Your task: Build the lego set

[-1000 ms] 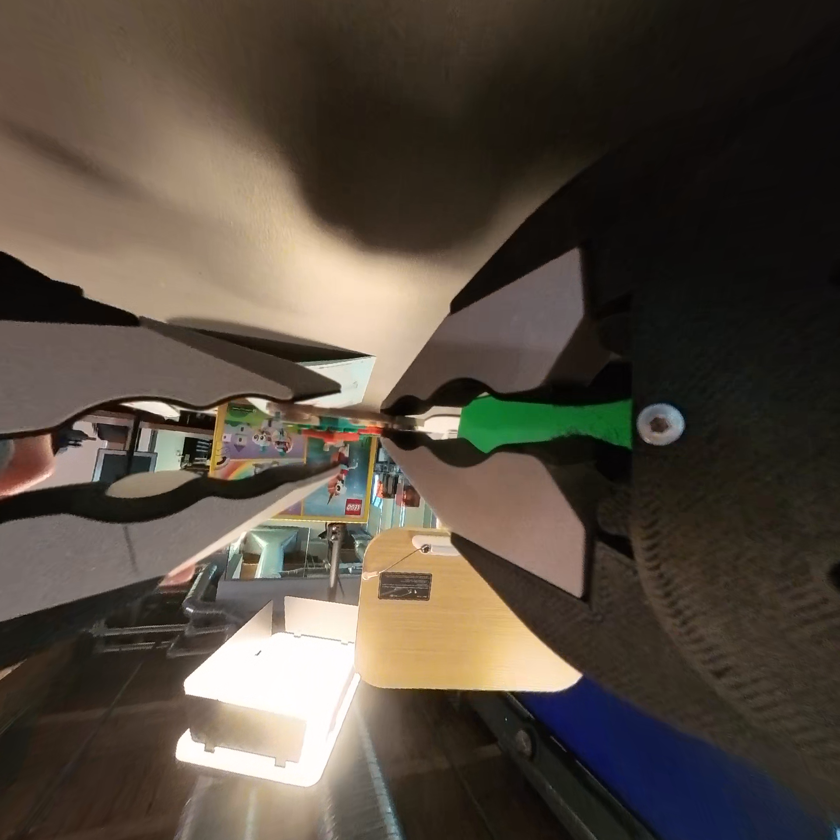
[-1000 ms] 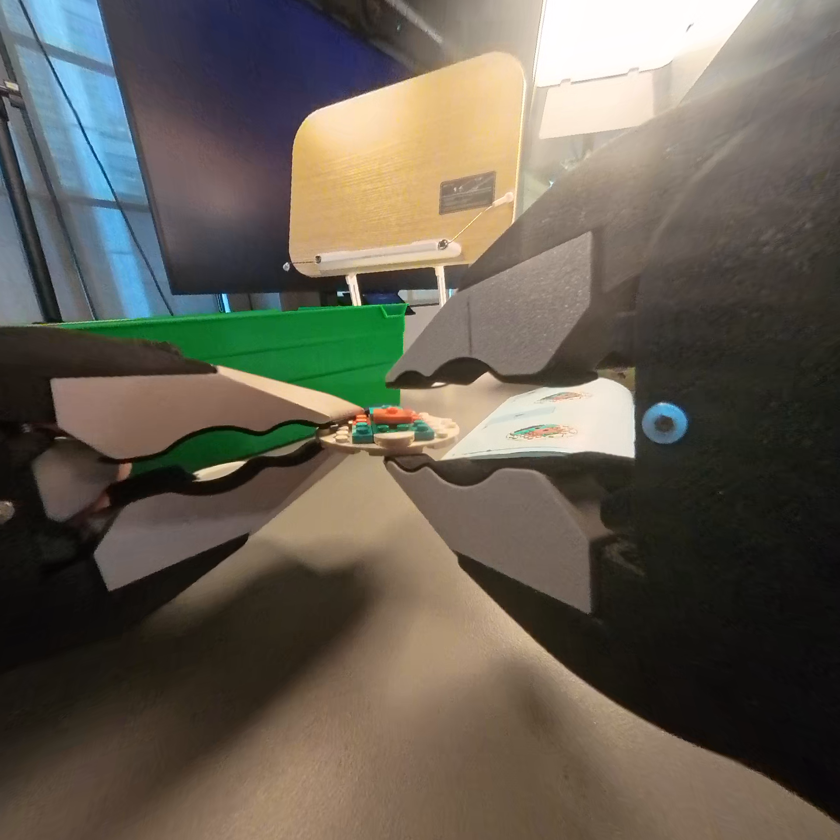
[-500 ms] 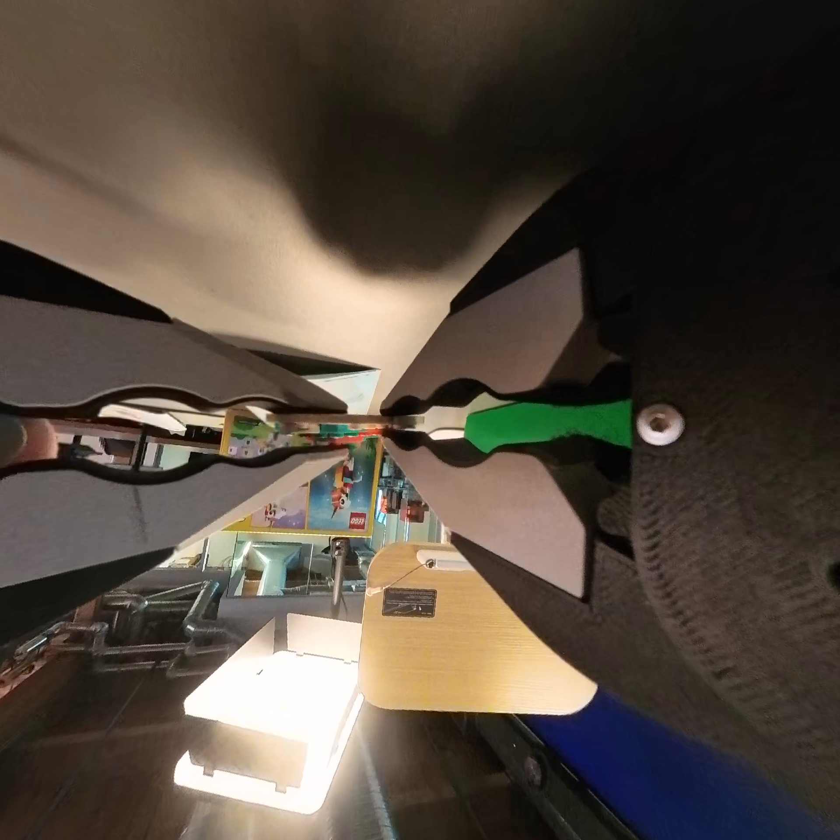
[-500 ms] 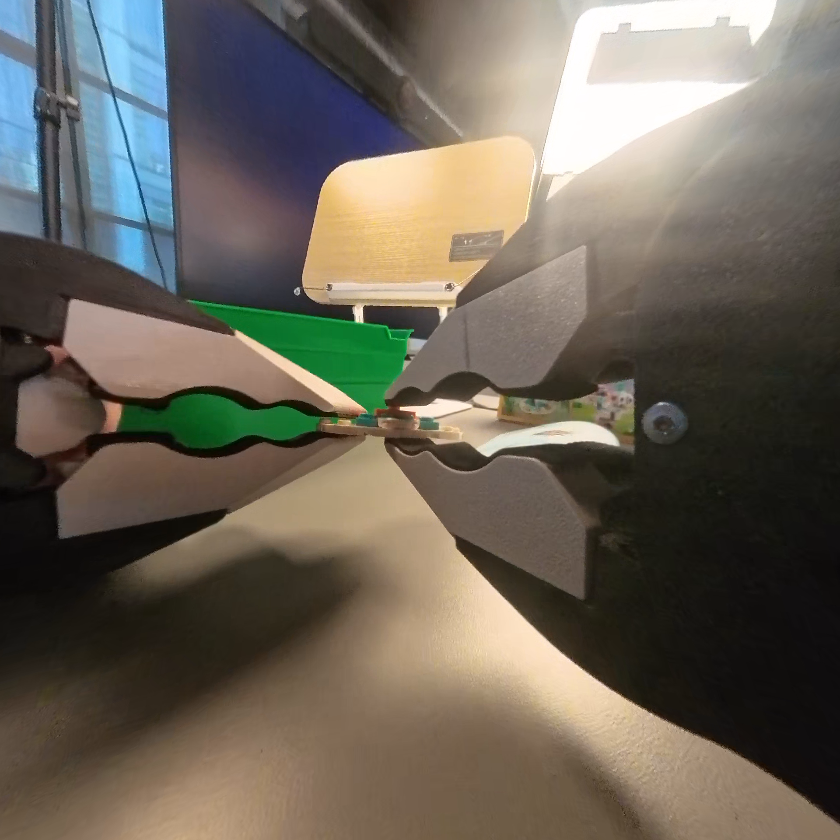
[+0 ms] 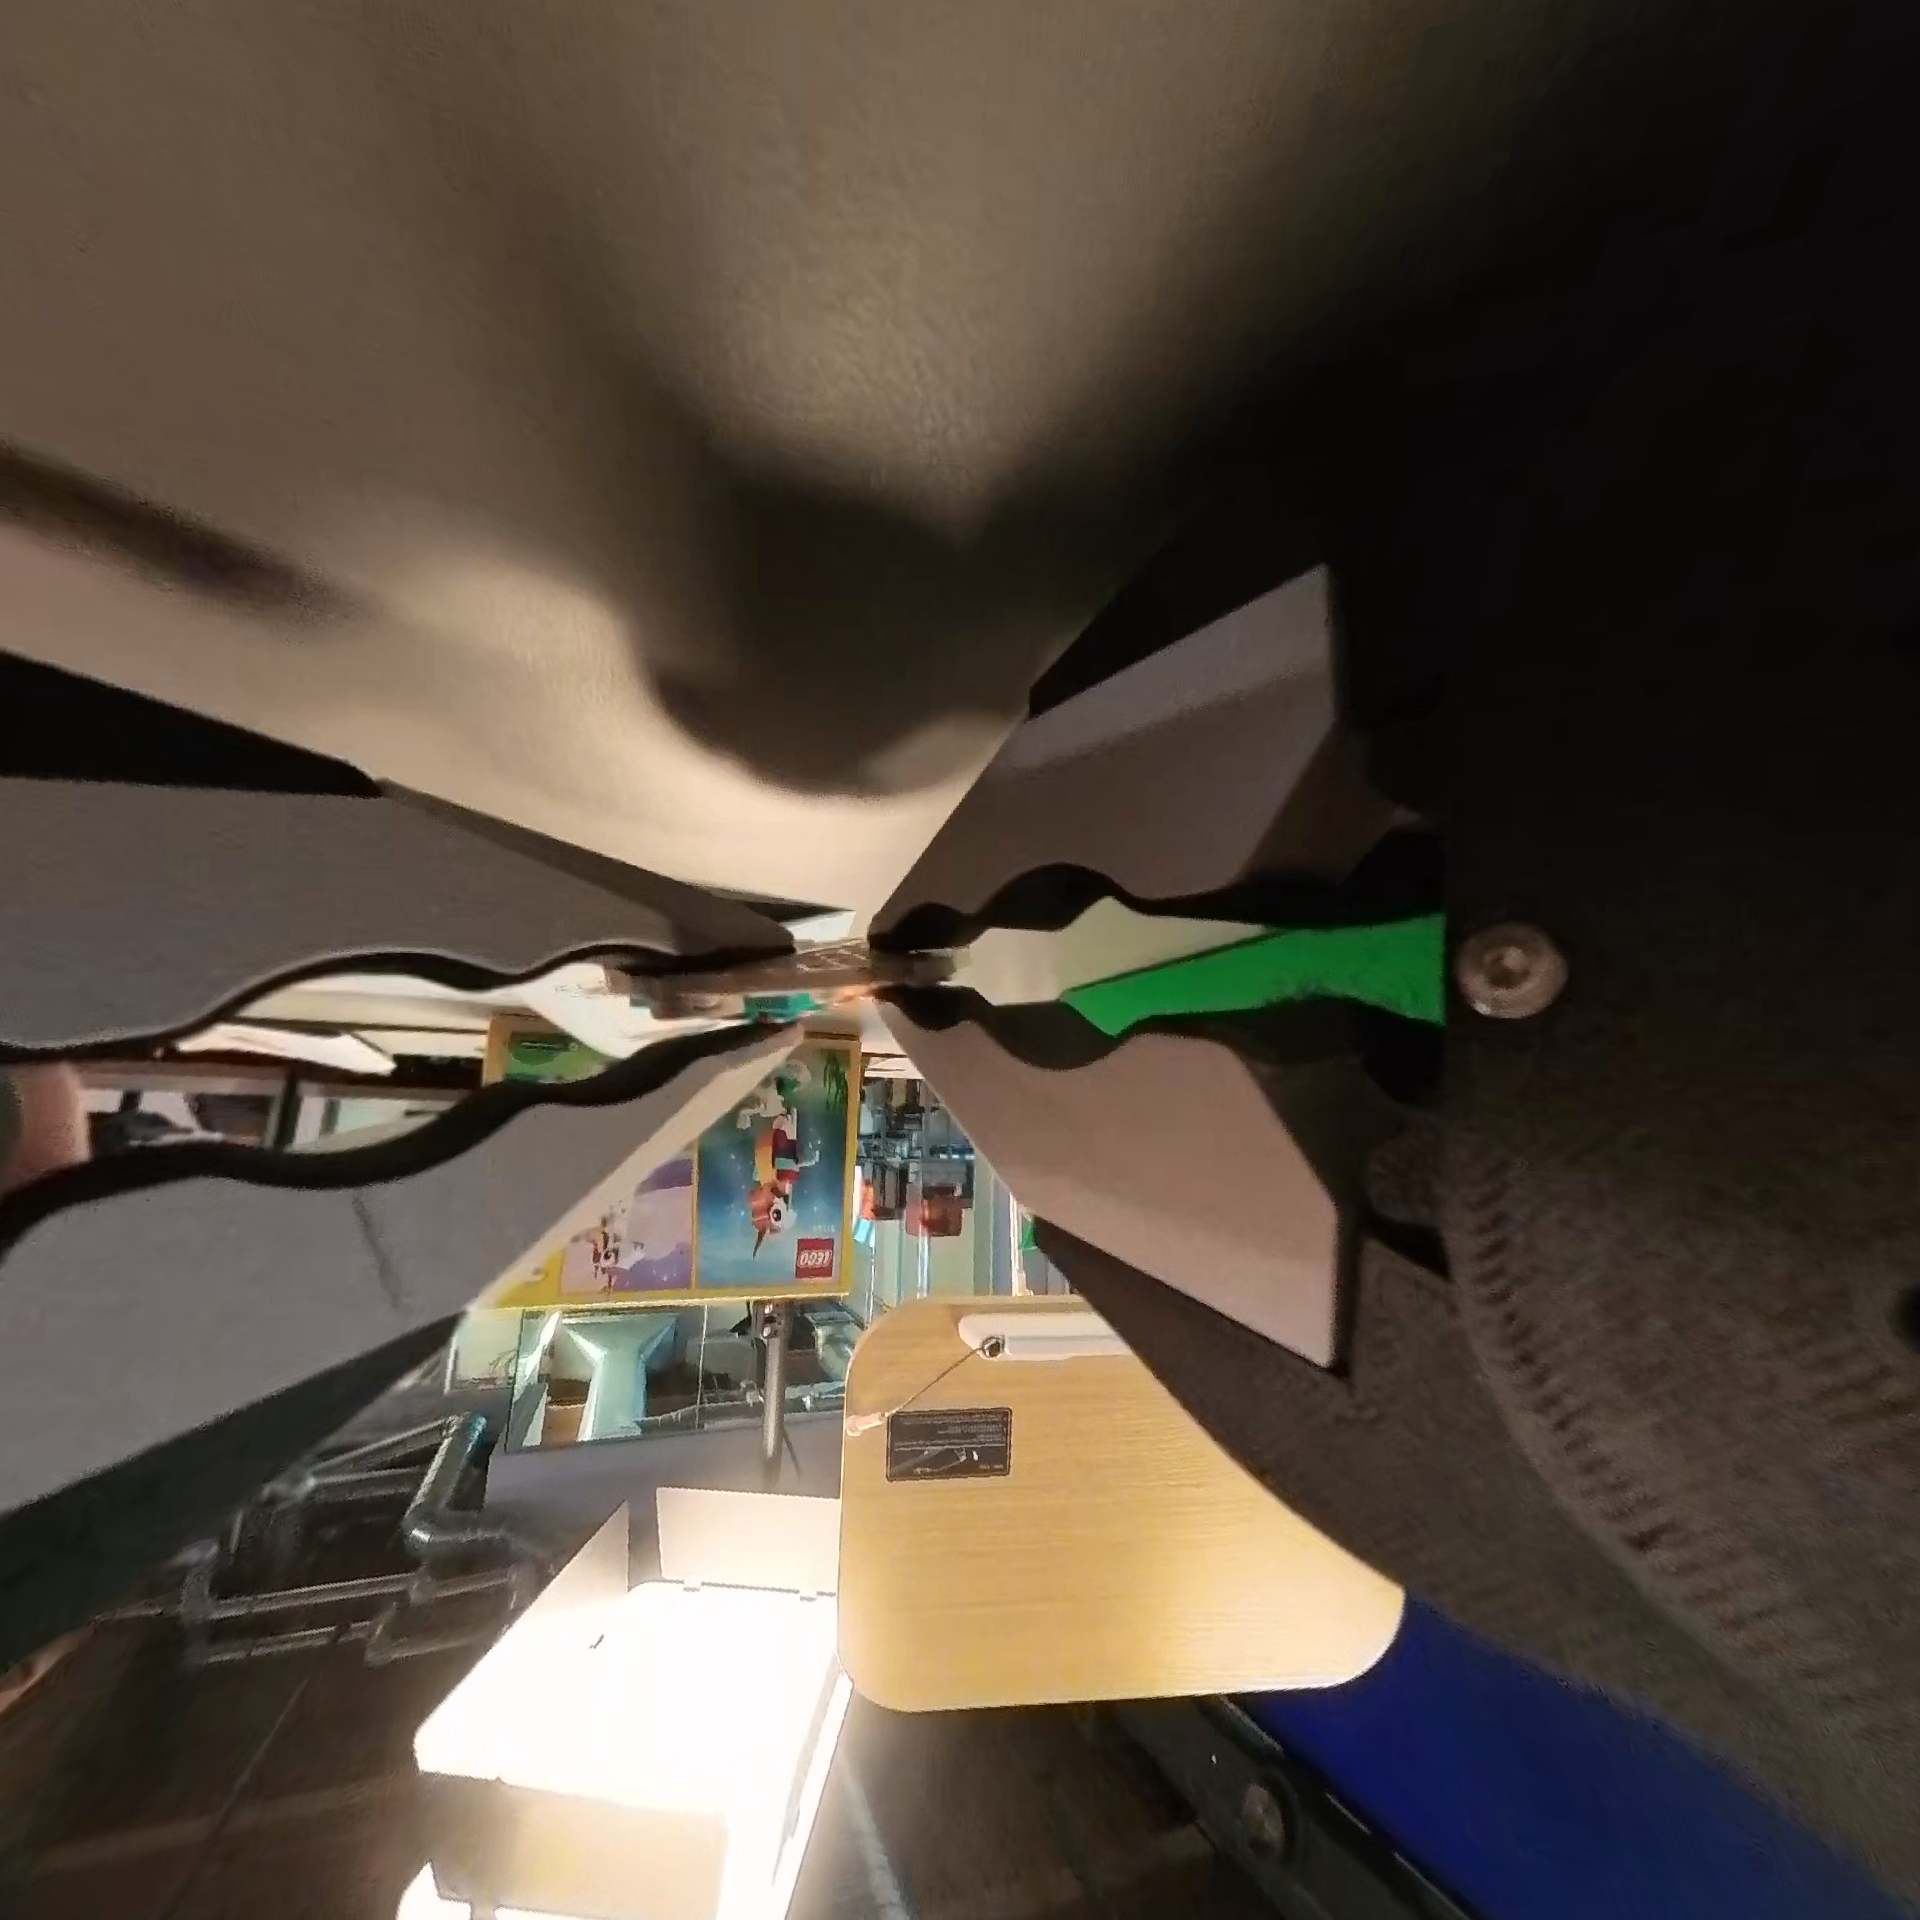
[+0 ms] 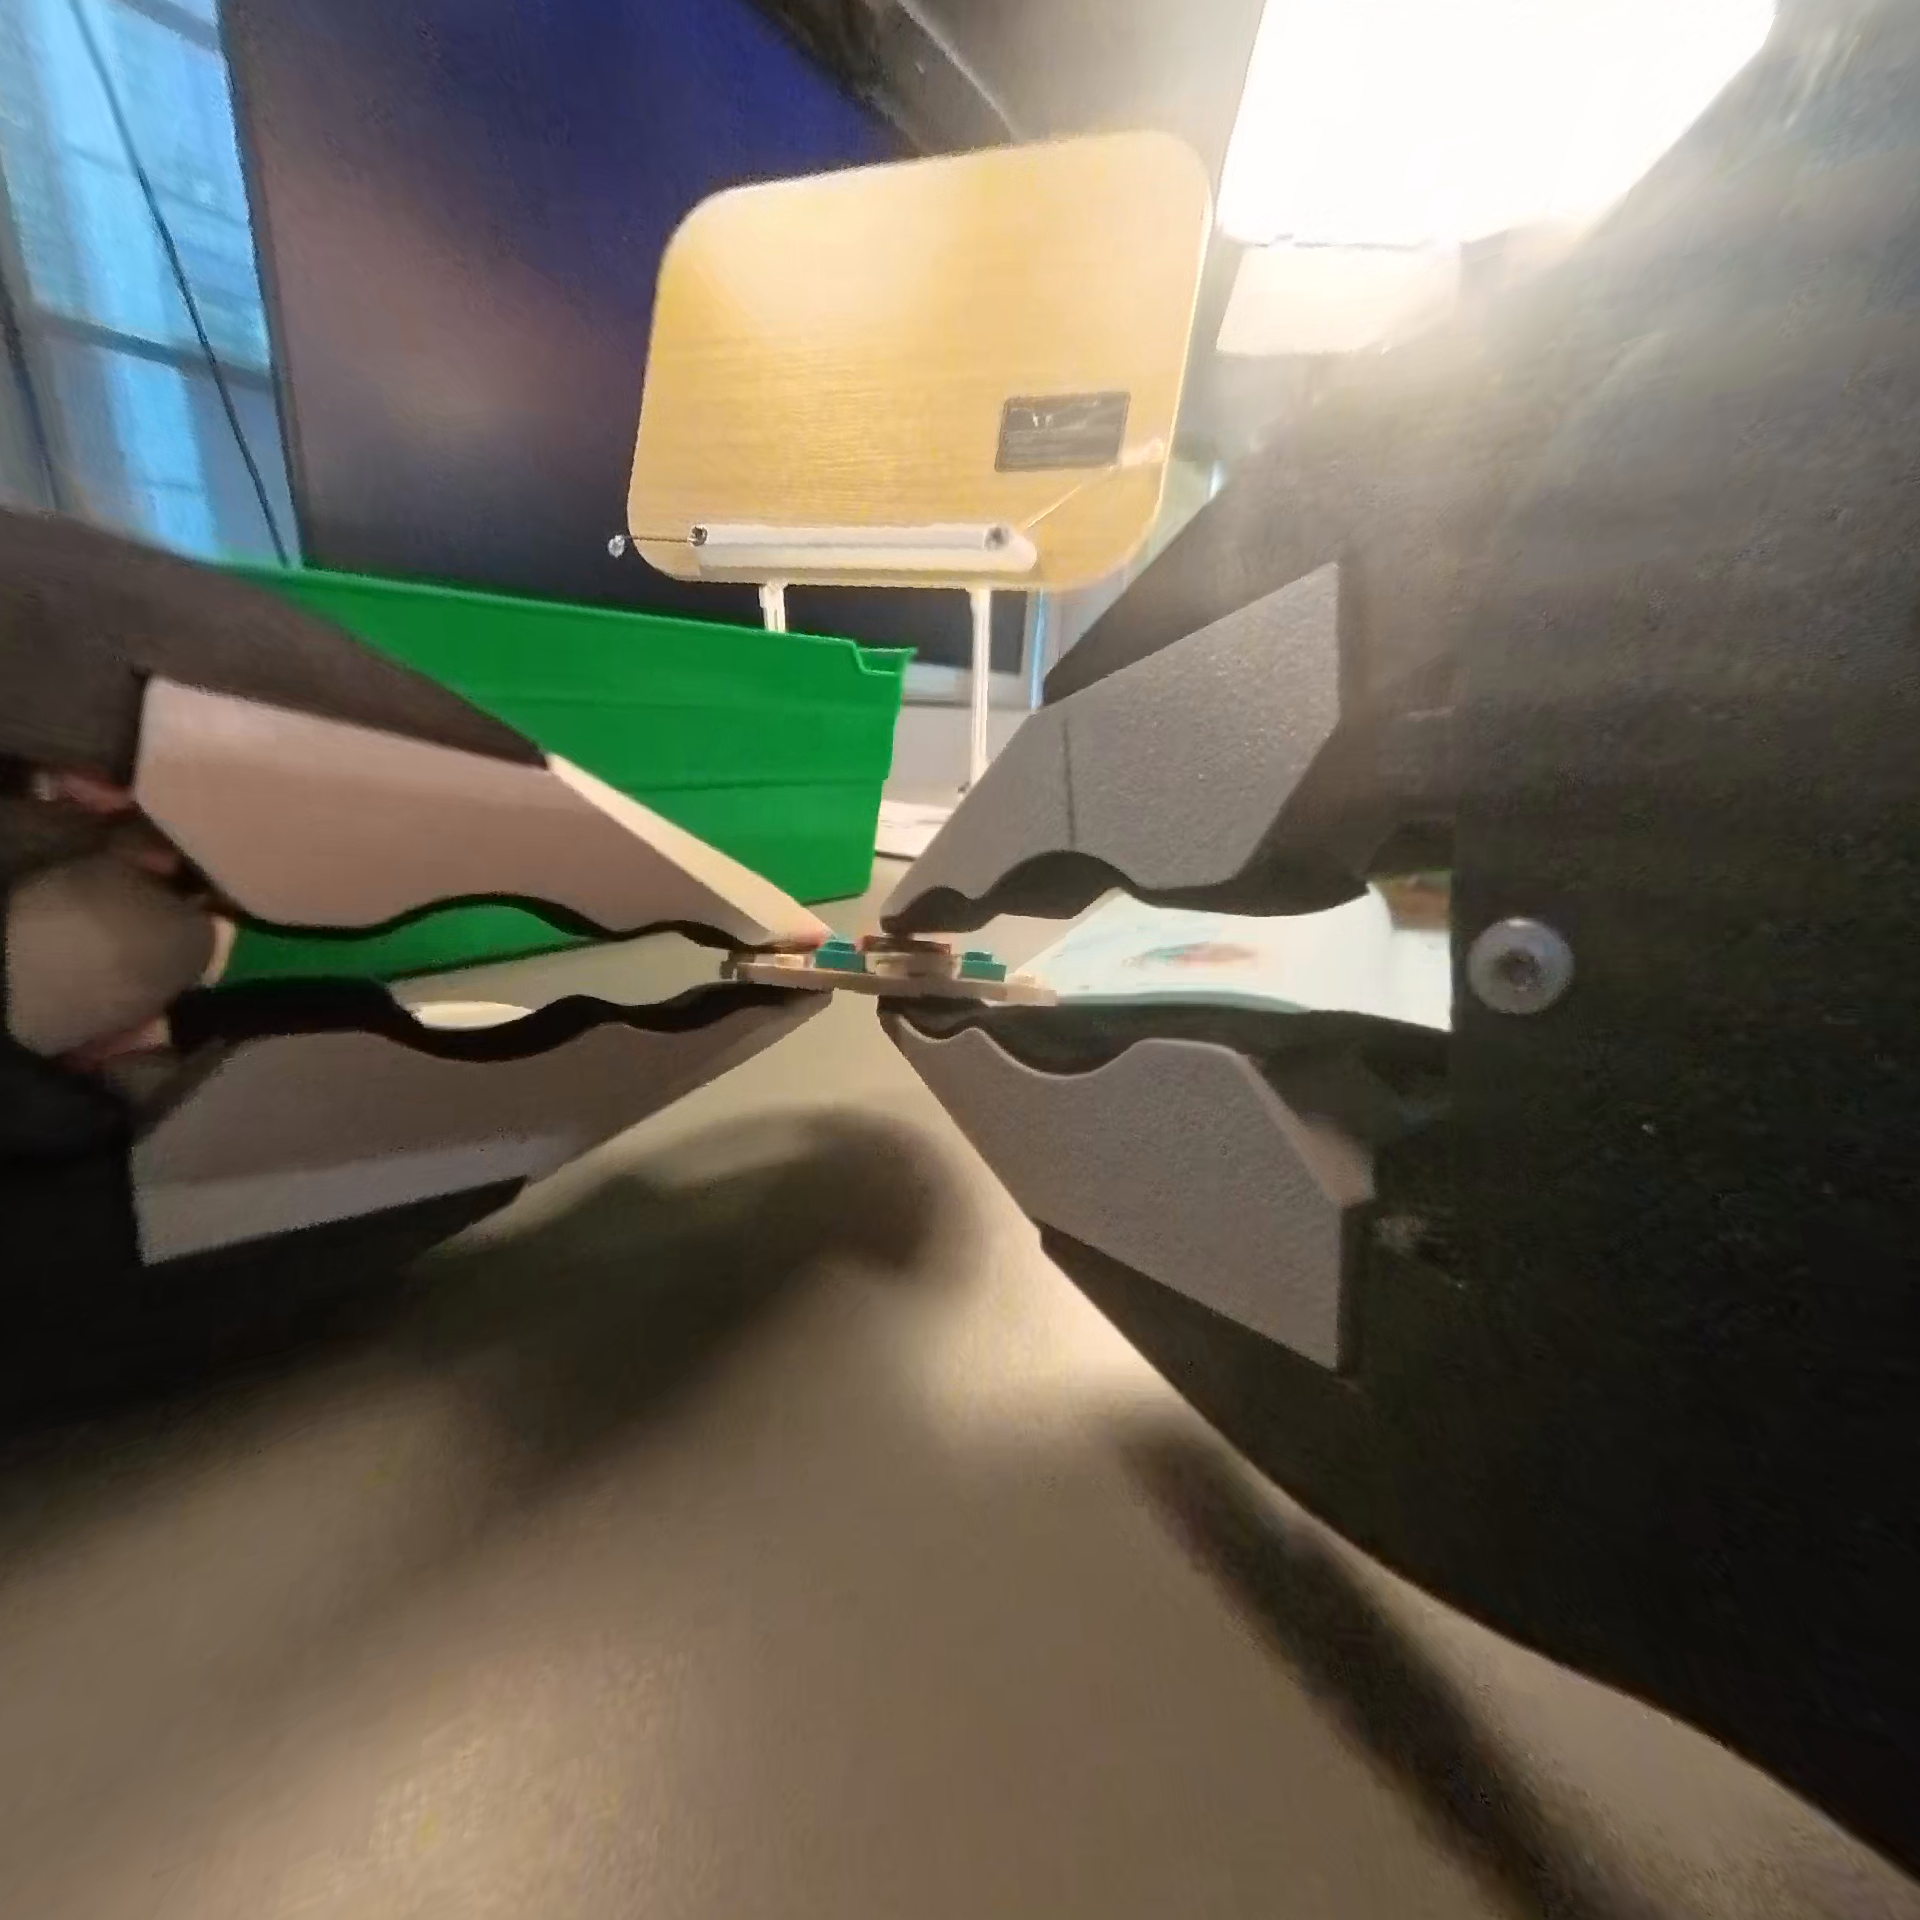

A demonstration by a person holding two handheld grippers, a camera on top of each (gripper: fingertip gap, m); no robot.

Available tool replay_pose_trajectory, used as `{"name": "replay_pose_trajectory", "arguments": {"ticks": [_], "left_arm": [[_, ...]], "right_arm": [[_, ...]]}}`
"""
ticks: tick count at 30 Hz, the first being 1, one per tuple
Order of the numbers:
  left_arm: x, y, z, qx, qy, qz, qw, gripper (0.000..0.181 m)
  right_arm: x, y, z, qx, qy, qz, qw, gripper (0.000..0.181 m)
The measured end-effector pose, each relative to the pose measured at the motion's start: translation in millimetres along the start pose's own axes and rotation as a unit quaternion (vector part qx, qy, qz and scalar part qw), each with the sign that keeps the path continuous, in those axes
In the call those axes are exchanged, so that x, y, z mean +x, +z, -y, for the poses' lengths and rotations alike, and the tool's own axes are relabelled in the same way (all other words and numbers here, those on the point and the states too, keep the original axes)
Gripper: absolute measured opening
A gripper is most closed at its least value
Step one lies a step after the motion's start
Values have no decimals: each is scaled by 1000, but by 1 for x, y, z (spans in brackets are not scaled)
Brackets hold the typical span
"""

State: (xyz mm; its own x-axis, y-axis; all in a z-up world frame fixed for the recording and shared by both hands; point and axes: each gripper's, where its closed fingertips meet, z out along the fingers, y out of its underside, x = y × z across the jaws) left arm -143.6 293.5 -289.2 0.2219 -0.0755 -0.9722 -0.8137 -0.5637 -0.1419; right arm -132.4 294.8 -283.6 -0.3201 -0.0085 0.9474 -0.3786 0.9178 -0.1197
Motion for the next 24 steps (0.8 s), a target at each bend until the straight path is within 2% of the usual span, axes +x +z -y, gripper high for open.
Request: {"name": "replay_pose_trajectory", "arguments": {"ticks": [2,4,5,7,12,14,17,22,23,24], "left_arm": [[-1,1,0,3,-19,-3,1000,5],[-2,3,-2,-3,-16,-1,1000,5],[-1,3,-2,-3,-12,-2,1000,5],[0,3,-2,-3,-12,-5,1000,5],[0,4,-6,-9,-25,-8,1000,5],[0,4,-5,-9,-29,-10,999,5],[0,4,-6,-9,-32,-12,999,5],[-1,5,-7,-13,-33,-11,999,5],[-2,5,-8,-14,-38,-11,999,5],[1,6,-8,-14,-39,-18,999,5]], "right_arm": [[-1,0,0,22,56,6,998,13],[-3,2,-4,22,100,21,995,32],[-5,3,-5,18,111,26,993,36],[-6,5,-8,13,111,26,993,35],[-4,3,-11,5,80,3,997,12],[-2,3,-11,2,60,-11,998,9],[-1,4,-11,-5,39,-22,999,10],[0,5,-11,0,75,-20,997,8],[1,5,-12,-1,80,-21,997,14],[0,7,-13,-6,84,-17,996,30]]}}
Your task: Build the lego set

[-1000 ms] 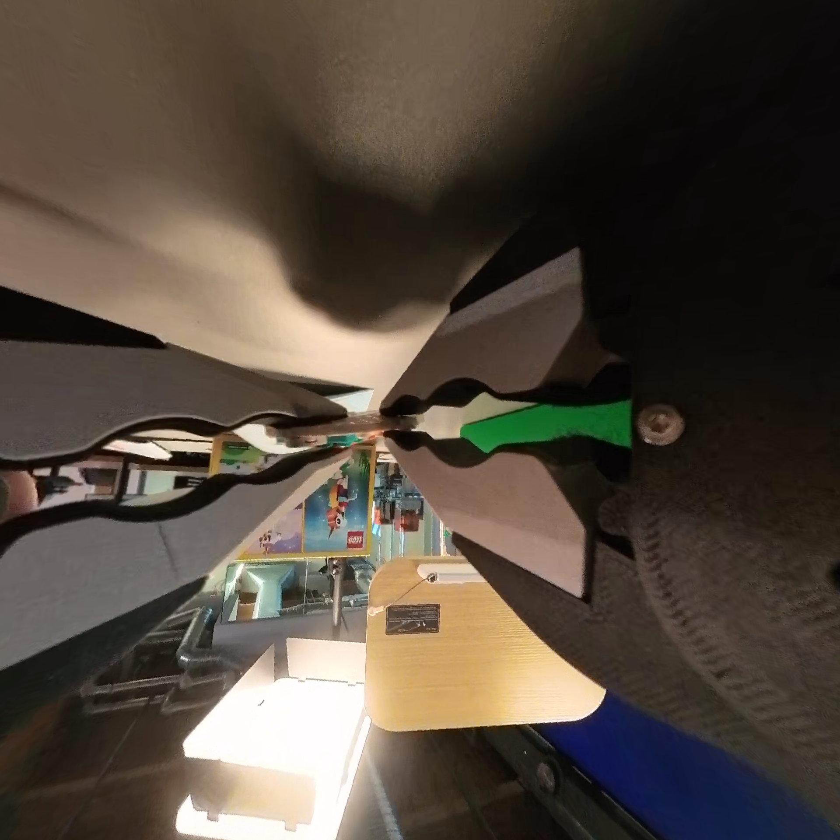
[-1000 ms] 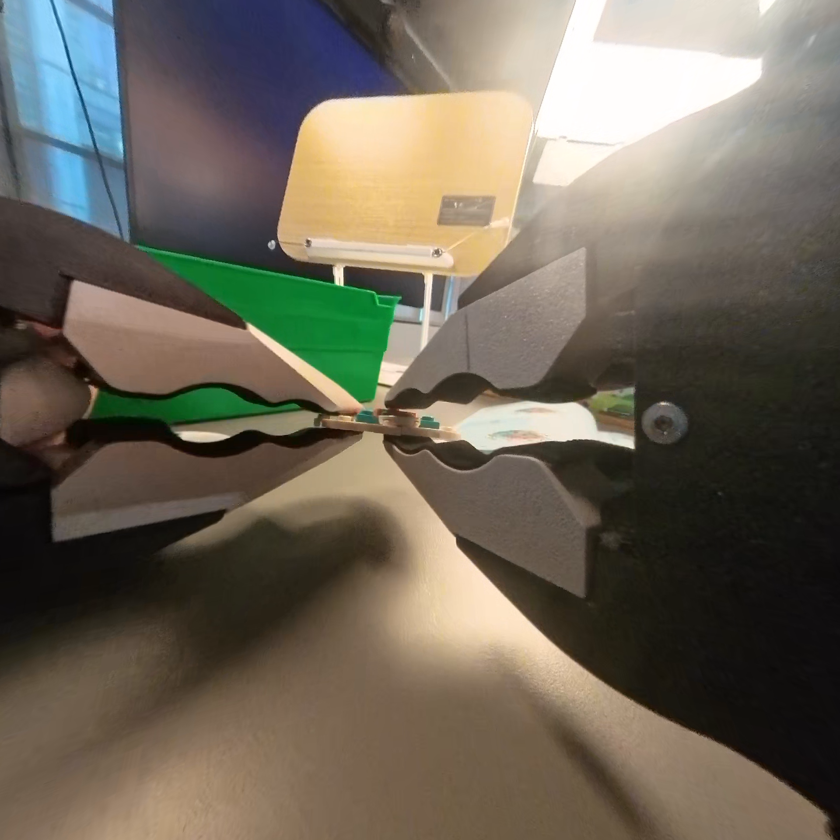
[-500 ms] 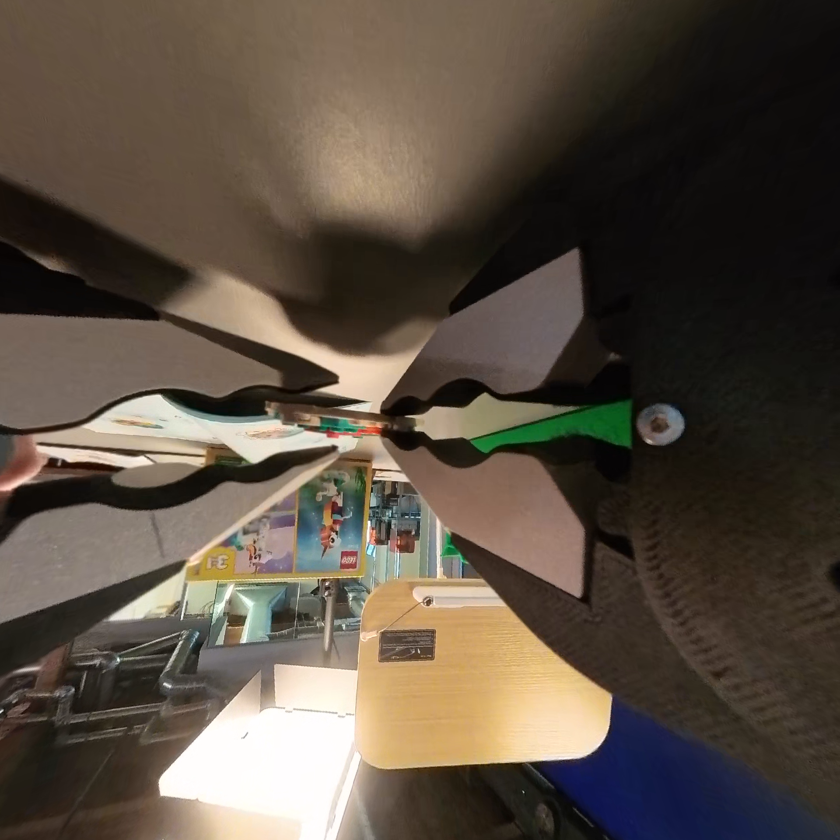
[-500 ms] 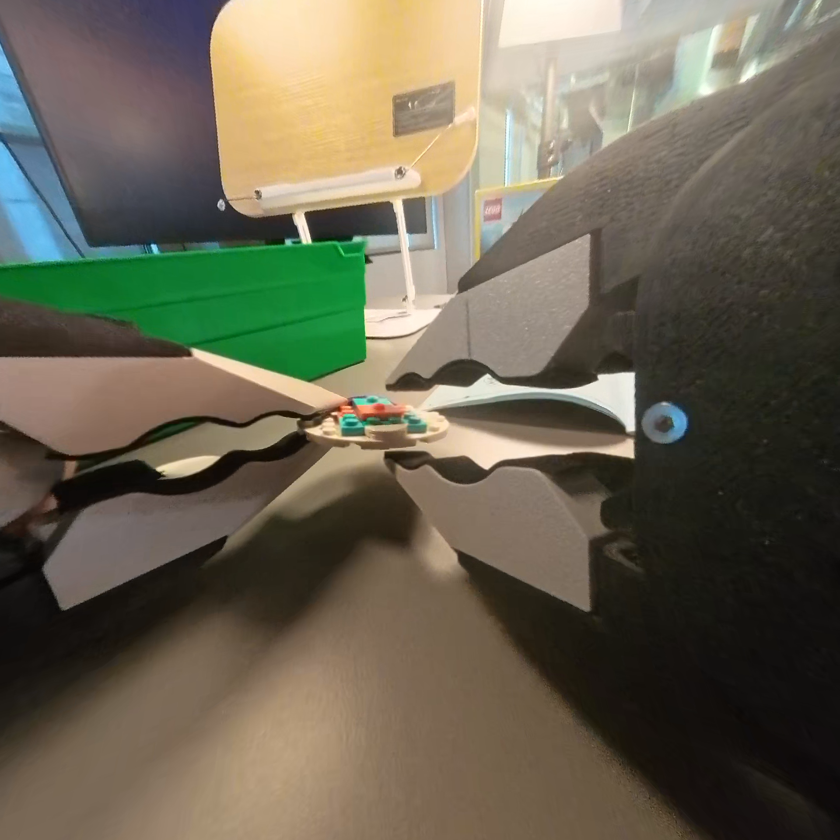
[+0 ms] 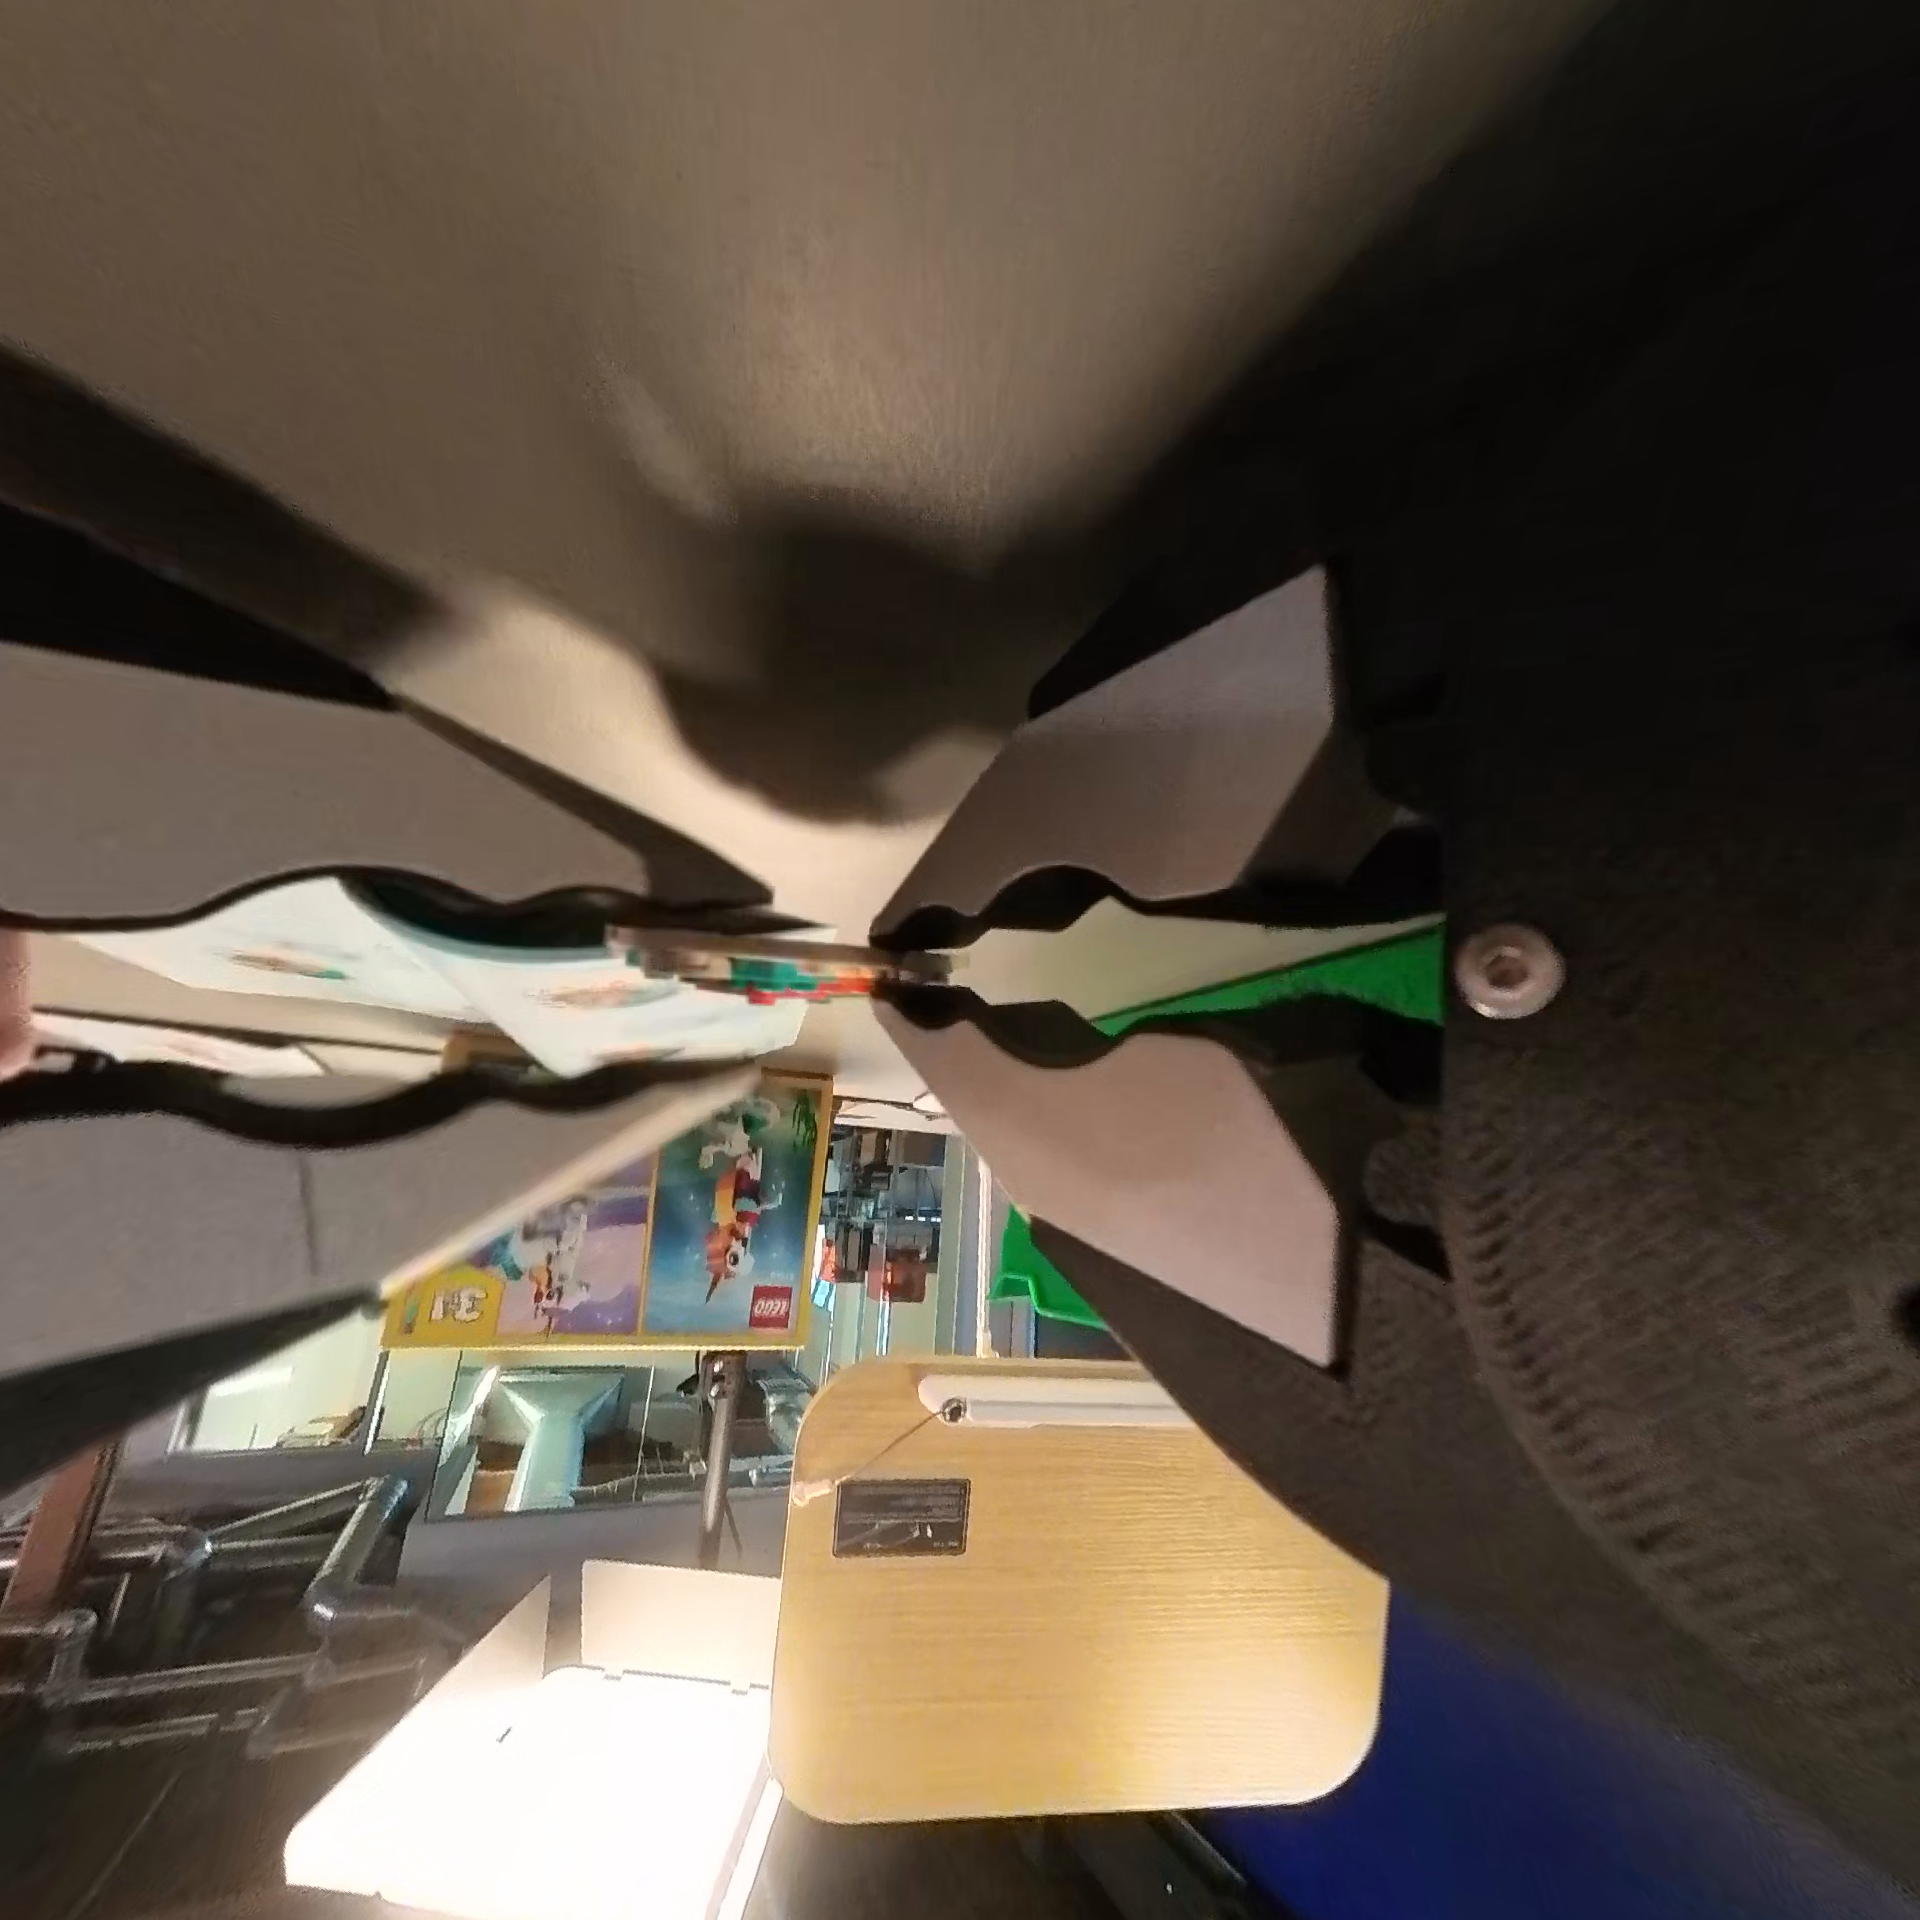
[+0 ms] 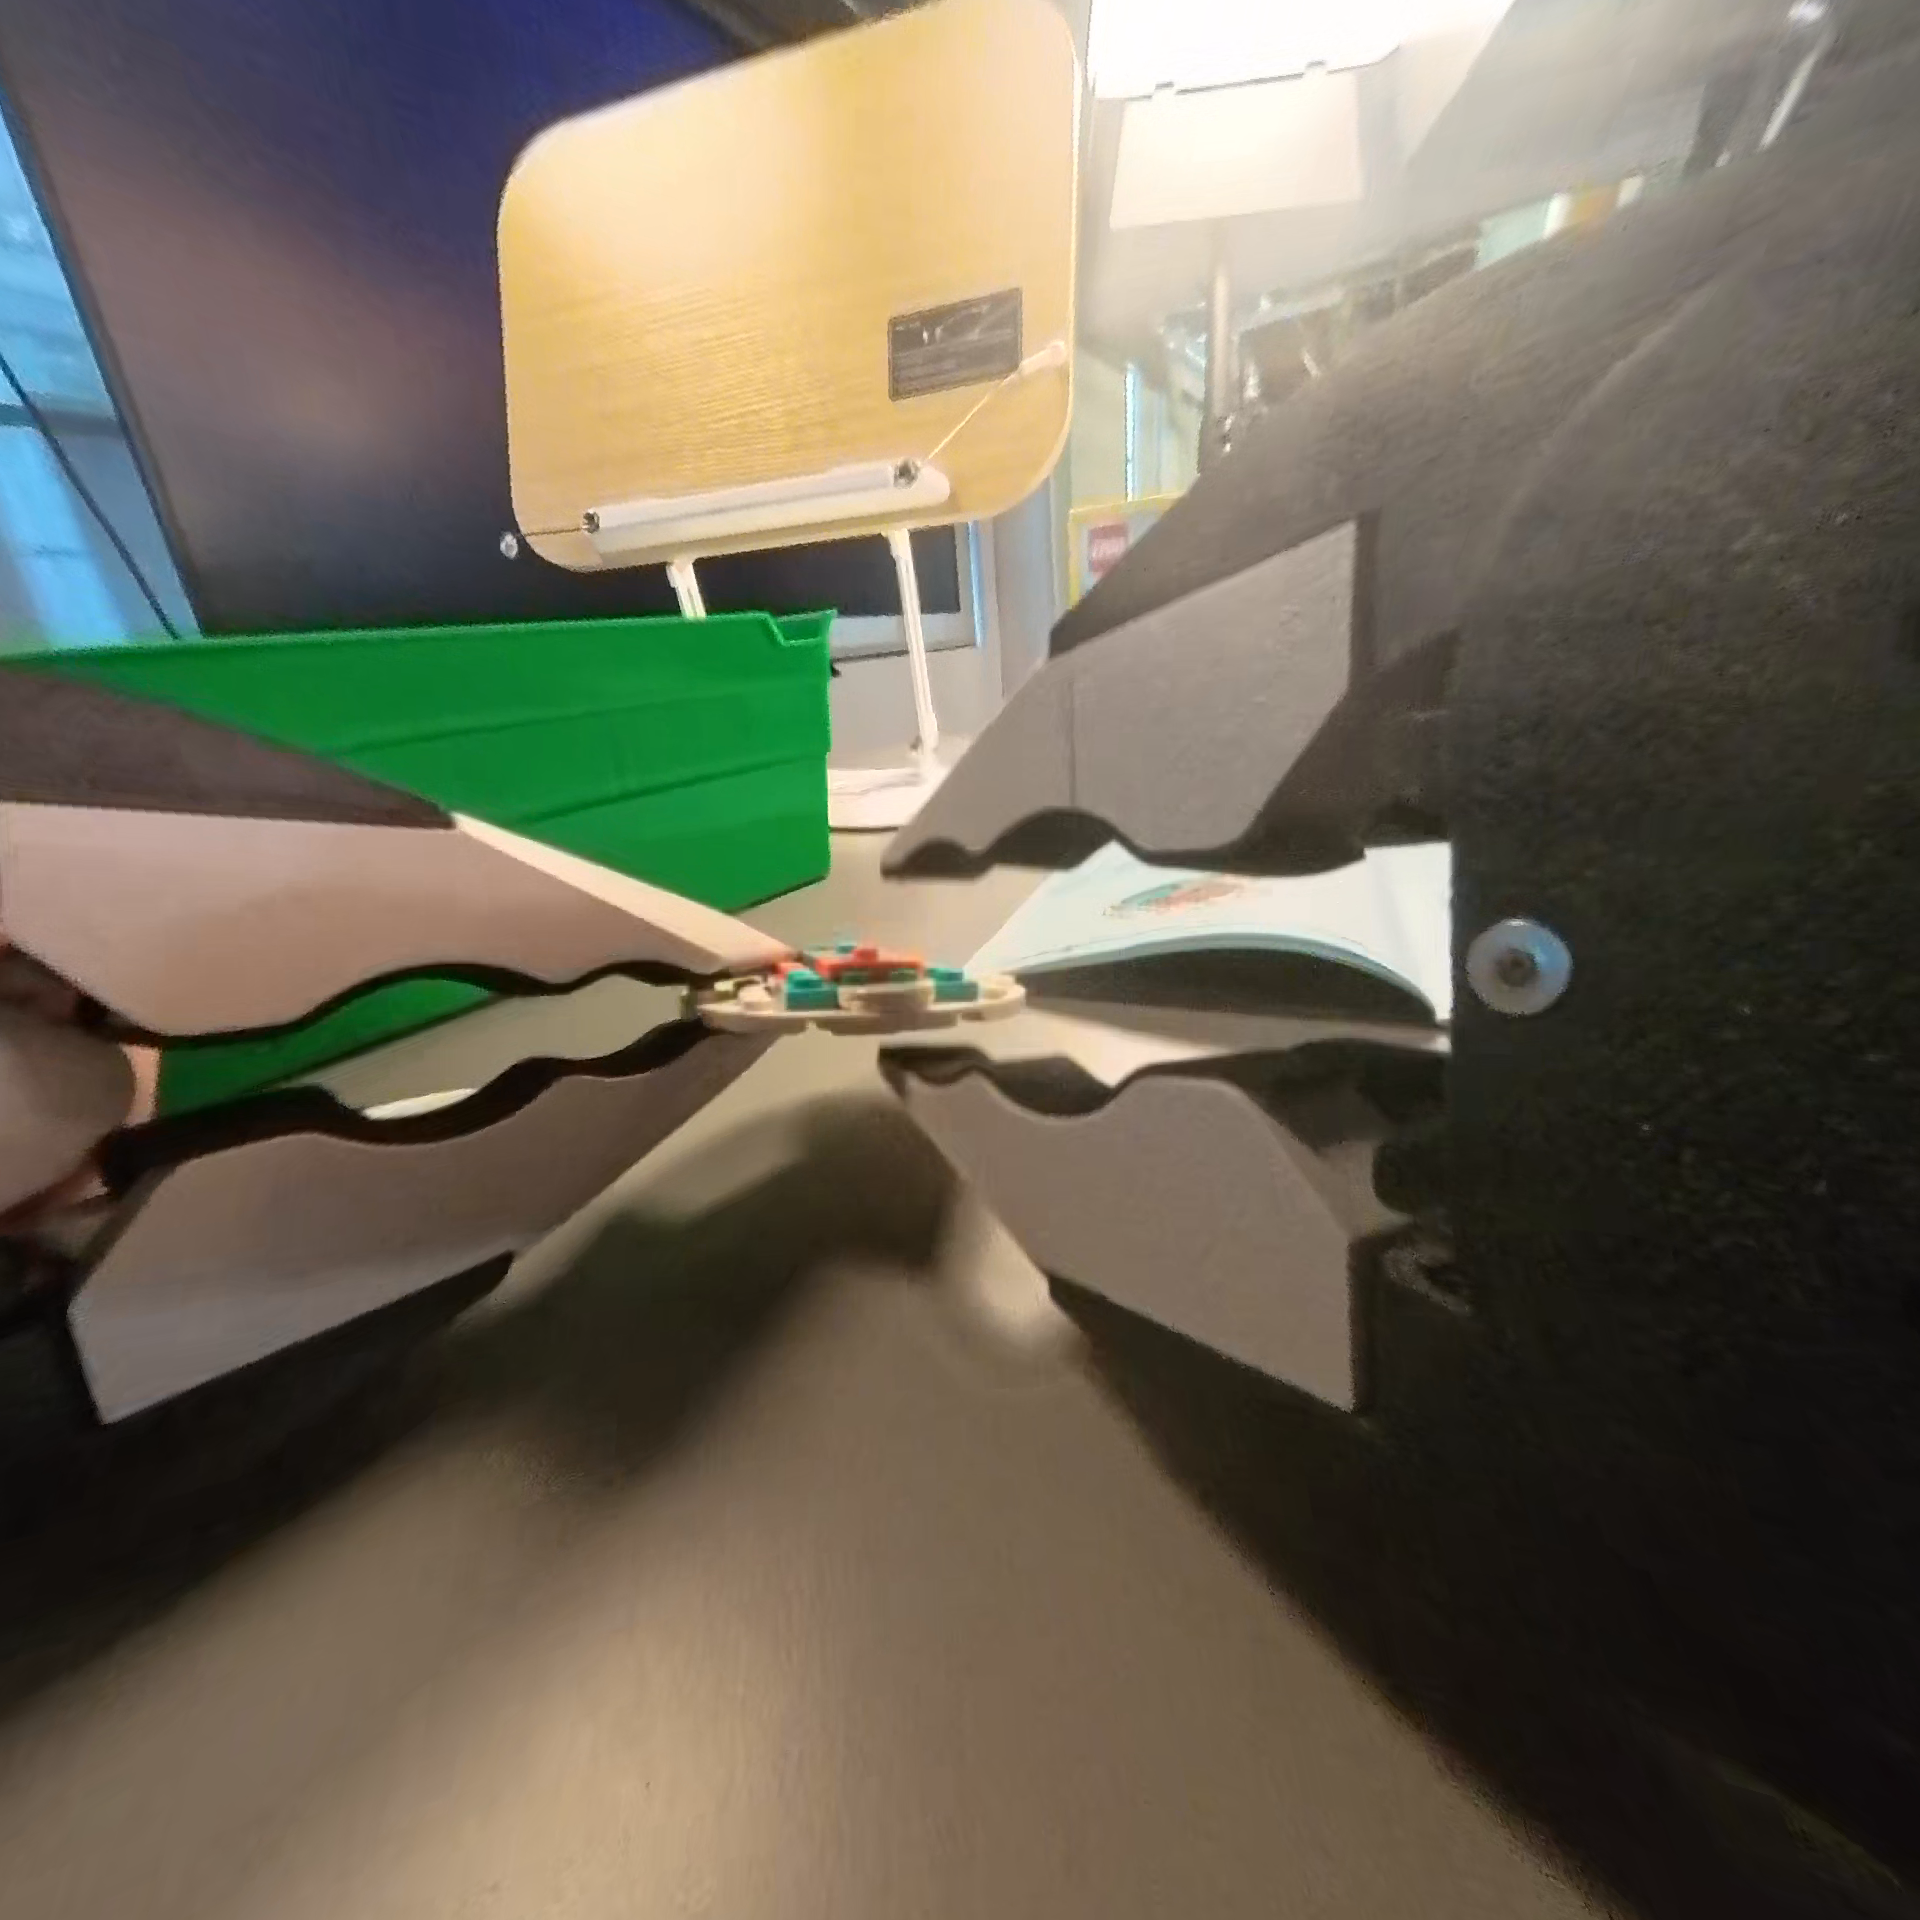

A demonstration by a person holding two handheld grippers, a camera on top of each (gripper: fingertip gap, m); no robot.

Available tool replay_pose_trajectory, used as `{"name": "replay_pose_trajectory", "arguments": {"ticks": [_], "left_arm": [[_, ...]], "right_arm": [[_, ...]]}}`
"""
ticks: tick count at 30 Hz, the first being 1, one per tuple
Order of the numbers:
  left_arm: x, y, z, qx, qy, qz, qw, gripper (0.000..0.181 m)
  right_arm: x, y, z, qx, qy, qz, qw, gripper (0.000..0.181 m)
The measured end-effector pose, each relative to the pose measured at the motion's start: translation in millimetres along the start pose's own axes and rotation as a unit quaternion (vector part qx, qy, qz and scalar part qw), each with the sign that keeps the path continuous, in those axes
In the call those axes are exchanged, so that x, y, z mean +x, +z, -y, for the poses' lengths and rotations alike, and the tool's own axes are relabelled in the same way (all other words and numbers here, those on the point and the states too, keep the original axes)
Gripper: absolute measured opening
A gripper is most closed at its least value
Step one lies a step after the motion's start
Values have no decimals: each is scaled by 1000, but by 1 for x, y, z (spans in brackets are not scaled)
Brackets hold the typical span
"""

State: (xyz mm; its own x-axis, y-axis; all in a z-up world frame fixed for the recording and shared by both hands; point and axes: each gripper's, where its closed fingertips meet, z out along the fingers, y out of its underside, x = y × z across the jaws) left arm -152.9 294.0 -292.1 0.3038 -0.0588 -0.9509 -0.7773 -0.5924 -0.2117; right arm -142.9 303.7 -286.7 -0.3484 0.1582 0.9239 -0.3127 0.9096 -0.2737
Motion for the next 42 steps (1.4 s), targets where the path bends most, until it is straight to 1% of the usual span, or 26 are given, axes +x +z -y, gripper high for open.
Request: {"name": "replay_pose_trajectory", "arguments": {"ticks": [1,2,5,8,12,14,18,21,23,24,28,33,36,37,38,39,42], "left_arm": [[2,1,0,-2,7,-2,1000,5],[2,1,1,-3,17,1,1000,5],[4,1,3,-1,31,0,1000,5],[3,0,4,3,23,0,1000,5],[2,-1,5,6,22,1,1000,5],[6,-1,6,8,23,-8,1000,5],[12,0,4,-3,34,-24,999,5],[7,1,3,-3,25,-14,1000,5],[6,0,6,2,28,-10,1000,5],[7,0,9,5,33,-8,999,5],[10,0,12,10,46,-11,999,5],[13,0,13,11,41,-22,999,5],[5,-1,14,19,42,2,999,5],[4,-1,15,19,39,3,999,5],[5,0,12,11,40,0,999,5],[5,0,8,3,49,4,999,5],[2,-1,8,4,57,17,998,5]], "right_arm": [[-3,1,-1,-5,1,10,1000,40],[-5,2,0,-4,-4,14,1000,41],[-9,2,2,-4,-41,12,999,25],[-8,3,3,-10,-53,5,999,14],[-4,2,4,-7,-68,-13,998,12],[-8,2,4,-6,-58,3,998,9],[-13,4,2,-14,-53,24,998,10],[-10,5,2,-9,-32,13,999,11],[-13,8,1,-18,-29,21,999,26],[-14,9,1,-24,-29,23,999,28],[-12,12,2,-29,-53,10,998,13],[-15,12,1,-33,-60,20,997,11],[-7,9,4,-8,-44,0,999,12],[-2,7,4,0,-44,-10,999,30],[3,4,1,5,-47,-22,999,51],[7,1,-3,8,-49,-31,998,64],[23,-13,-19,30,-82,-82,993,72]]}}
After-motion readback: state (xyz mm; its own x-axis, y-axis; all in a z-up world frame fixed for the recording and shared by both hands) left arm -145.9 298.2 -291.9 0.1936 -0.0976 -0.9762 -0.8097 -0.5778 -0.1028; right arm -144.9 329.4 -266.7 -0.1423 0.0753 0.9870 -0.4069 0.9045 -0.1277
